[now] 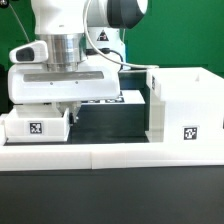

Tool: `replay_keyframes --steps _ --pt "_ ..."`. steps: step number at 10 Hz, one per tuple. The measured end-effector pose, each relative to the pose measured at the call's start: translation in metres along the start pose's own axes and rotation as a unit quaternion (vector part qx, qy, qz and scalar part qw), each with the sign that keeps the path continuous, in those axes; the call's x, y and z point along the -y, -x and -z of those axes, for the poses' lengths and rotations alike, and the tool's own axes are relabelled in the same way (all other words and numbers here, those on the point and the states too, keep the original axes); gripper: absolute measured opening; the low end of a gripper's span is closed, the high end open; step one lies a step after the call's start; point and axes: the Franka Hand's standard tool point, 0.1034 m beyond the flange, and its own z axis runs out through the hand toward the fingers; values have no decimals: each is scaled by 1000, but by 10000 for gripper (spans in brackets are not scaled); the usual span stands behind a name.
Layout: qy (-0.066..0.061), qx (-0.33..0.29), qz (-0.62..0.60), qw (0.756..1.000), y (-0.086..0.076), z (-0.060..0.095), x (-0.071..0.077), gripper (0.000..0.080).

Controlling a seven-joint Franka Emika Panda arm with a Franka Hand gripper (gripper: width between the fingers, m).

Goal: Assemble drawer

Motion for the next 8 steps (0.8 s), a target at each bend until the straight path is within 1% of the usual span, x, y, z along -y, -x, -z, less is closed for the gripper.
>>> replay_keyframes --steps 4,5,8 --pt "0 0 0 1000 0 0 0 41" --pt "-1 1 2 1000 0 1 2 41" --pt "-18 7 20 1000 -8 24 26 41"
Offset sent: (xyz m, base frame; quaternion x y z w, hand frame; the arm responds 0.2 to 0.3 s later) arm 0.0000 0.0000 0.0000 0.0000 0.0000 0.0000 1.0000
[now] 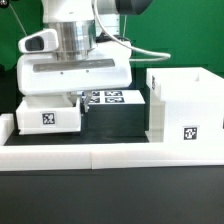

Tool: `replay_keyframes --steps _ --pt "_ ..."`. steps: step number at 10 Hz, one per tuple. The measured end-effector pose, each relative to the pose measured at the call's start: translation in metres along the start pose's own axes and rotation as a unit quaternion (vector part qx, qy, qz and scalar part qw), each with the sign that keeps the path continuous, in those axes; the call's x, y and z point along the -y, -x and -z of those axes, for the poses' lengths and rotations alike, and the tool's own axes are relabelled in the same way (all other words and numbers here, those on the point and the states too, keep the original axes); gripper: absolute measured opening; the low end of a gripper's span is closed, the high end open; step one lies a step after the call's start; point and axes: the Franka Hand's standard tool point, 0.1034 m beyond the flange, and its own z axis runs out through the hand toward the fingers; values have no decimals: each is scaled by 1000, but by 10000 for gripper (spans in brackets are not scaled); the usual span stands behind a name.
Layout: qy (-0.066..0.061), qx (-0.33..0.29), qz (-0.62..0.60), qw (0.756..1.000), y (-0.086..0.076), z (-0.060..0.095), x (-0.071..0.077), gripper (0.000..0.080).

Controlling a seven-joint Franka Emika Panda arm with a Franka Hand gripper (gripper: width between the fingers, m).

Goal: Assemble drawer

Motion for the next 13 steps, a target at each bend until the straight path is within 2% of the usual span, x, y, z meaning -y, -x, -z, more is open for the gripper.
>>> replay_keyframes --steps 2,5,8,13 --pt "-6 -4 10 1000 -7 6 12 42" --pt "-7 -6 25 1000 -16 8 55 42" --pt "-7 -5 40 999 -15 7 52 42" --pt "-3 -2 194 981 -13 5 48 42"
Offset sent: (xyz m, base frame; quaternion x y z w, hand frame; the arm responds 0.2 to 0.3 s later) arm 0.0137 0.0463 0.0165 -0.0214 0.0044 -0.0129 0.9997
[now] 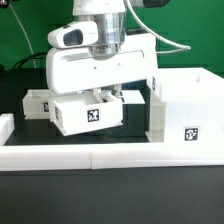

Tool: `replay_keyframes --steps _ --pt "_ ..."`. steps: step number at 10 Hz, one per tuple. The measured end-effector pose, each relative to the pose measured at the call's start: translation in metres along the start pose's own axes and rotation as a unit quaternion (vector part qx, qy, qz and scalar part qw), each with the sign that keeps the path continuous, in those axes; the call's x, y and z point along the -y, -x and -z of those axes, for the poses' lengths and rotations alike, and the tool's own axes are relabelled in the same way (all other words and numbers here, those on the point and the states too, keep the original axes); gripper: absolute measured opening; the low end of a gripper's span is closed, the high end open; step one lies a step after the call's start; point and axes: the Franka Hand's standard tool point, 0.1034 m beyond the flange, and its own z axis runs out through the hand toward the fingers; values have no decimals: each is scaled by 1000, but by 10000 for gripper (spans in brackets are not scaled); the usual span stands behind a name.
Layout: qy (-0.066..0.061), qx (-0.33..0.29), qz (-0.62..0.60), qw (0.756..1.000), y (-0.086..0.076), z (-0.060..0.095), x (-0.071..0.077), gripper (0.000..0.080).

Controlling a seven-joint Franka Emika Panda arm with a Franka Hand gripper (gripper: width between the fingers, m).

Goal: Assemble drawer

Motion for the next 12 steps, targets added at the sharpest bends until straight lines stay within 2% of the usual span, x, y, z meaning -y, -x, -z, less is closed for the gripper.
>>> replay_keyframes --steps 4,6,9,12 --pt "9 14 166 986 4 -4 -6 42" --pt "8 18 218 976 7 -7 -7 42" --pt "10 24 292 956 9 -7 -11 42" --pt "12 32 385 922 12 -7 -15 42"
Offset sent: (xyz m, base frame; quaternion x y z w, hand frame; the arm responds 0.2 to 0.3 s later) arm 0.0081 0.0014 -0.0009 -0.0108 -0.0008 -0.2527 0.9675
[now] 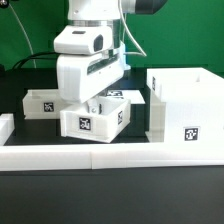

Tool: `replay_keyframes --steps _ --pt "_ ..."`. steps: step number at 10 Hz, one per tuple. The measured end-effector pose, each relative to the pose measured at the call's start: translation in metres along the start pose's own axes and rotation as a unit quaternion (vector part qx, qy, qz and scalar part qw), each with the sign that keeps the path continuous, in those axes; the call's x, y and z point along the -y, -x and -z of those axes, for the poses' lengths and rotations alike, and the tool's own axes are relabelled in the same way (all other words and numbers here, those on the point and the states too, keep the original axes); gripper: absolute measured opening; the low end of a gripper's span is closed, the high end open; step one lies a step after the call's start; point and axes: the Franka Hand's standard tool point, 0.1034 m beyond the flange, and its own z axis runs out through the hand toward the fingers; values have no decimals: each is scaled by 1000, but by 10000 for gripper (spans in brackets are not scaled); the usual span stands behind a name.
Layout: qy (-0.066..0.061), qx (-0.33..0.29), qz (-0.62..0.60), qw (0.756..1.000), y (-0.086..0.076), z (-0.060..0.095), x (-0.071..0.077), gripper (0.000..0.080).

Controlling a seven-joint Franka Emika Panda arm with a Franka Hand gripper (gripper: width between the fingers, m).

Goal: Assemble drawer

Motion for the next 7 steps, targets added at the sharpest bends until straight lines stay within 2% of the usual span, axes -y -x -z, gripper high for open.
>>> replay_keyframes --steps 1,2,5,7 --pt "1 4 29 1000 1 0 0 42" --pt "-5 12 58 998 -2 1 0 42" --pt "-37 34 126 991 -10 -4 -7 42" --pt "-37 34 123 991 -9 -5 -6 42"
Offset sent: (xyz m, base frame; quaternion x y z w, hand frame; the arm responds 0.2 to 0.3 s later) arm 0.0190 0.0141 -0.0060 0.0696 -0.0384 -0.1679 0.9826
